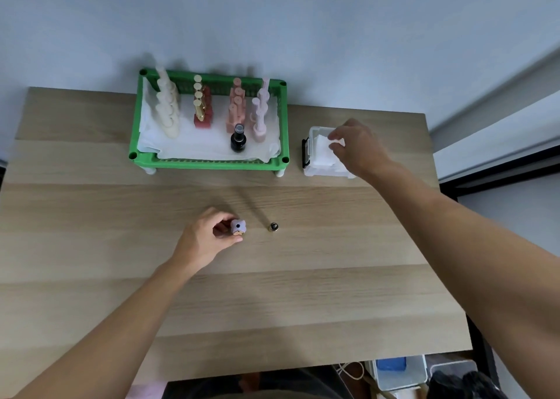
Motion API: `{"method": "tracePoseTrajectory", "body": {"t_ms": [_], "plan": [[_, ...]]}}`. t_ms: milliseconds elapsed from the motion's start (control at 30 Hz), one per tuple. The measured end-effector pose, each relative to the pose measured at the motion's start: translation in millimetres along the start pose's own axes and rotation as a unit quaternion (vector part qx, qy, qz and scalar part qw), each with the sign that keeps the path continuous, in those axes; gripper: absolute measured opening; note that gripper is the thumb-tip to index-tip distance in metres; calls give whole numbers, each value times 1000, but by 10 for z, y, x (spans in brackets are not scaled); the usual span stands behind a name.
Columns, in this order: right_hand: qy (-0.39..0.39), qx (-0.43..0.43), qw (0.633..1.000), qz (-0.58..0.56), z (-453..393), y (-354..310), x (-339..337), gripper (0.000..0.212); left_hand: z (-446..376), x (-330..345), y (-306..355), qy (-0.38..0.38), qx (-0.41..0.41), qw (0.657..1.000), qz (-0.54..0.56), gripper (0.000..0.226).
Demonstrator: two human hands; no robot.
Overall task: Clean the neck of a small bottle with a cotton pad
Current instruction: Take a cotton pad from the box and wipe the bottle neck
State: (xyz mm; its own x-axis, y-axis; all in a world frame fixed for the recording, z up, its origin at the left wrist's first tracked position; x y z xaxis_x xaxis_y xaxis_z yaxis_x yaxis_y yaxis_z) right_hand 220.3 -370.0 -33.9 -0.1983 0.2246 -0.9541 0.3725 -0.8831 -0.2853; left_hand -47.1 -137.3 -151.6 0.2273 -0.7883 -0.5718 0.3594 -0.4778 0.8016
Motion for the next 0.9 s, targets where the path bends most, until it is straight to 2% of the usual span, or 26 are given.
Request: {"method": "tracePoseTrajectory", "body": {"t_ms": [233, 367, 567, 767, 900], "plan": [[-18, -5, 998, 57, -133, 31, 36, 30, -12, -4, 10, -11, 7, 1000, -9, 38], [17, 10, 999, 34, -126, 24, 40, 20, -24, -3, -1, -18, 4, 1000, -11, 37], [31, 16, 999, 21, -142, -10, 15, 17, -31, 2, -6, -16, -1, 1000, -12, 34], [48, -45, 998, 23, -113, -25, -12, 14, -30, -11, 18, -8, 11, 1000, -16, 34], [28, -55, 998, -2, -86, -28, 7, 15, -34, -13, 25, -8, 11, 1000, -17, 35]]}}
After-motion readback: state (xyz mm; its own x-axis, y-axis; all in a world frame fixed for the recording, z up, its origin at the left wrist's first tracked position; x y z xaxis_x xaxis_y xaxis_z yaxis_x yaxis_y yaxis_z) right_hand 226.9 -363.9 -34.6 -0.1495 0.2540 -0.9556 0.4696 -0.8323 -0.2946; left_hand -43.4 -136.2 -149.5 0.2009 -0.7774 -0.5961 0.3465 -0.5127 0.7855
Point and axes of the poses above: each hand's wrist, its own z-axis away from the middle knuckle, its own x-axis out of the palm, y = z × x, the point moved 5 cm from there along -z, towards the middle knuckle, and after that the axes turned 9 degrees about y, right-handed, at the moved point
